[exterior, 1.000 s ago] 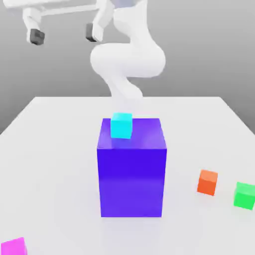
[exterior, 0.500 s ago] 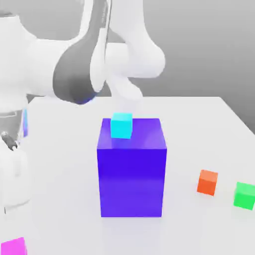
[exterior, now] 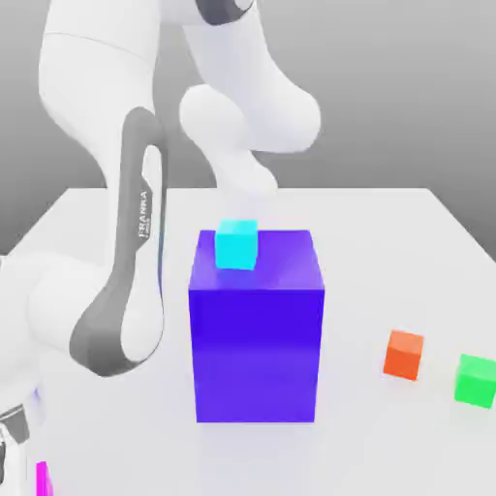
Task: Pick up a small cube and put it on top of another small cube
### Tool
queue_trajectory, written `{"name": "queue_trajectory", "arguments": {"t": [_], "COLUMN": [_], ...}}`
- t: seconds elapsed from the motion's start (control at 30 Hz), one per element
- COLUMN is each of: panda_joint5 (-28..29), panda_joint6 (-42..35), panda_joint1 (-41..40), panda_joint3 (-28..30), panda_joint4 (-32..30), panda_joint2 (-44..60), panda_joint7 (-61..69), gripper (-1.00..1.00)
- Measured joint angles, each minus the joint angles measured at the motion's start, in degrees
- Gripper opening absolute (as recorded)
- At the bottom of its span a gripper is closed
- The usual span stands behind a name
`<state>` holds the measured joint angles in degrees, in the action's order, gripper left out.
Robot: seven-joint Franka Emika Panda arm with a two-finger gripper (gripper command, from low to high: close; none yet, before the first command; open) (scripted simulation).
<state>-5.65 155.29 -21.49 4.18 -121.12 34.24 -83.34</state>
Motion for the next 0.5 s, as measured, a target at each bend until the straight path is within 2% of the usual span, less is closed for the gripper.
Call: {"name": "queue_trajectory", "arguments": {"t": [0.17, 0.5], "panda_joint5": [1.1, 3.9], "panda_joint6": [-5.8, -5.9], "panda_joint1": [1.0, 17.2], "panda_joint3": [0.9, -8.4], "panda_joint4": [-1.9, -10.7], "panda_joint2": [-7.7, -16.9], "panda_joint7": [-0.9, -12.4], "gripper": [-1.0, -1.0]}}
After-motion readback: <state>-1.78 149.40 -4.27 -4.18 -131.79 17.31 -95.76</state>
